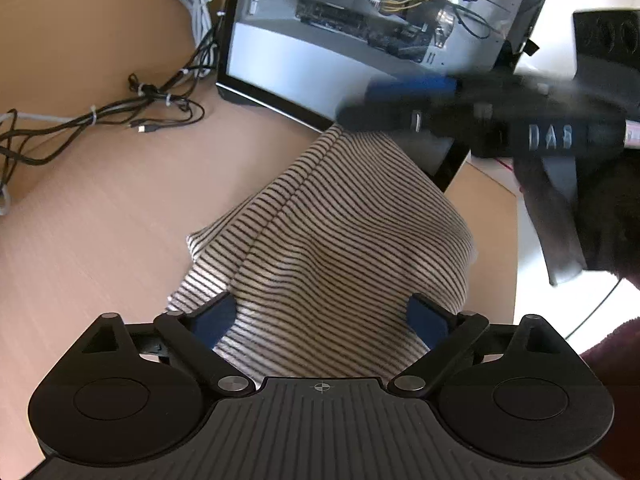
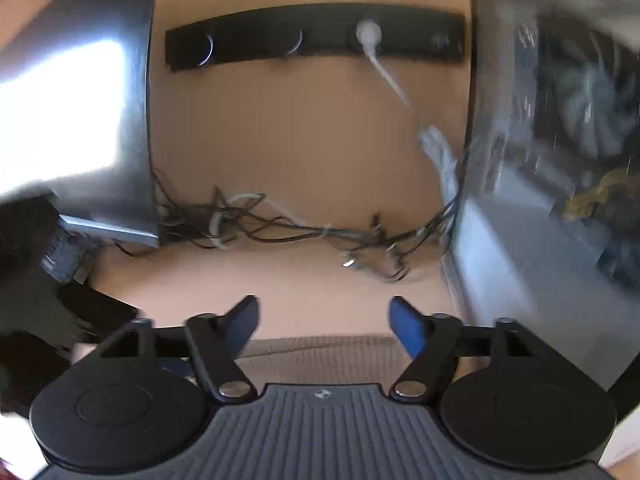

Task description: Fold clothes

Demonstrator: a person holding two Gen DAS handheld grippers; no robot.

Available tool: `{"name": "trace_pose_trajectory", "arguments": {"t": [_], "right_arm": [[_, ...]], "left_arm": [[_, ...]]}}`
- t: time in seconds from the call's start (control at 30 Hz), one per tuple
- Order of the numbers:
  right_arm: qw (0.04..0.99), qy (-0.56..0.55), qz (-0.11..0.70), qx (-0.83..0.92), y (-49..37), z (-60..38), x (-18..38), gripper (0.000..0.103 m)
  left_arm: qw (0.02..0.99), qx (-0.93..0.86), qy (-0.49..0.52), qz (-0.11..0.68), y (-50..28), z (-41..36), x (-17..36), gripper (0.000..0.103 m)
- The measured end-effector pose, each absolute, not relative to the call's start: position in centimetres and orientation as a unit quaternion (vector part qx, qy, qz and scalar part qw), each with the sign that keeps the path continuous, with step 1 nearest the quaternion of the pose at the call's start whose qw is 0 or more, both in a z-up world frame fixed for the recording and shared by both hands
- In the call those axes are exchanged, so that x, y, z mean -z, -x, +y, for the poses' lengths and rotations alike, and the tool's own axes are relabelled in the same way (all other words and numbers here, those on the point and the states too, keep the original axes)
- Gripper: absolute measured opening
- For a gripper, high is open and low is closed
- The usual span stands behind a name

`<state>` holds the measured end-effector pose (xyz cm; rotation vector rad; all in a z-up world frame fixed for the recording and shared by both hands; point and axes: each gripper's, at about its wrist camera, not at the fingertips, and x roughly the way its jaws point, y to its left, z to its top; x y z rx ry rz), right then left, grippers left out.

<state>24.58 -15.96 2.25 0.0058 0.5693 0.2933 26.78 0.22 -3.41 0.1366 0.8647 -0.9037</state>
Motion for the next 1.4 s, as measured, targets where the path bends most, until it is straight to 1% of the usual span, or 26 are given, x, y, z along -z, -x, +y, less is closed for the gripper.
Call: {"name": "trace_pose_trajectory", "arguments": {"t": [0.13, 0.2, 0.3, 0.5, 0.7, 0.77, 0.83, 0.9, 1.03, 1.17, 1.3, 1.4], "right_arm": [[0.922, -0.029, 0.366, -0.124, -26.6, -16.8, 2.9, 0.064], [0.921, -0.047, 0.368, -0.120, -26.9, -17.5, 4.1, 0.064], [0.922, -0.038, 0.366, -0.120, -26.8, -17.3, 4.0, 0.065], [0.923, -0.034, 0.365, -0.113, -26.5, -16.6, 3.6, 0.068], [0.924, -0.049, 0.366, -0.095, -25.5, -17.0, 1.7, 0.068], [0.927, -0.064, 0.362, -0.079, -23.9, -17.4, 0.6, 0.073], [0.928, -0.081, 0.359, -0.062, -22.3, -17.8, -0.5, 0.082], [0.923, -0.105, 0.367, -0.047, -20.7, -18.1, -0.9, 0.084], [0.900, -0.166, 0.403, -0.021, -18.1, -18.5, -0.1, 0.084], [0.865, -0.244, 0.438, -0.021, -17.9, -19.2, 2.0, 0.084], [0.858, -0.262, 0.441, -0.019, -19.8, -20.1, 3.1, 0.083], [0.864, -0.235, 0.442, -0.048, -21.9, -20.2, 3.7, 0.083]], "left_arm": [[0.813, 0.416, -0.061, 0.403, -27.9, 0.0, 3.7, 0.097], [0.815, 0.409, -0.055, 0.407, -28.1, 0.7, 3.7, 0.097], [0.824, 0.390, -0.057, 0.408, -28.6, 1.4, 3.6, 0.097], [0.838, 0.400, -0.019, 0.372, -29.0, 3.0, 1.4, 0.097], [0.821, 0.411, -0.074, 0.390, -30.1, -0.2, 3.8, 0.096], [0.817, 0.410, -0.088, 0.396, -30.5, -1.0, 4.8, 0.098], [0.814, 0.413, -0.073, 0.403, -31.1, -1.0, 5.4, 0.098], [0.810, 0.418, -0.054, 0.408, -31.6, -0.8, 6.0, 0.098], [0.804, 0.428, -0.022, 0.412, -32.0, -0.2, 6.9, 0.099], [0.805, 0.418, 0.020, 0.422, -31.6, 0.4, 7.3, 0.098], [0.809, 0.394, 0.057, 0.432, -30.6, 1.4, 7.4, 0.095], [0.817, 0.365, 0.081, 0.438, -29.6, 2.2, 7.4, 0.093]]}}
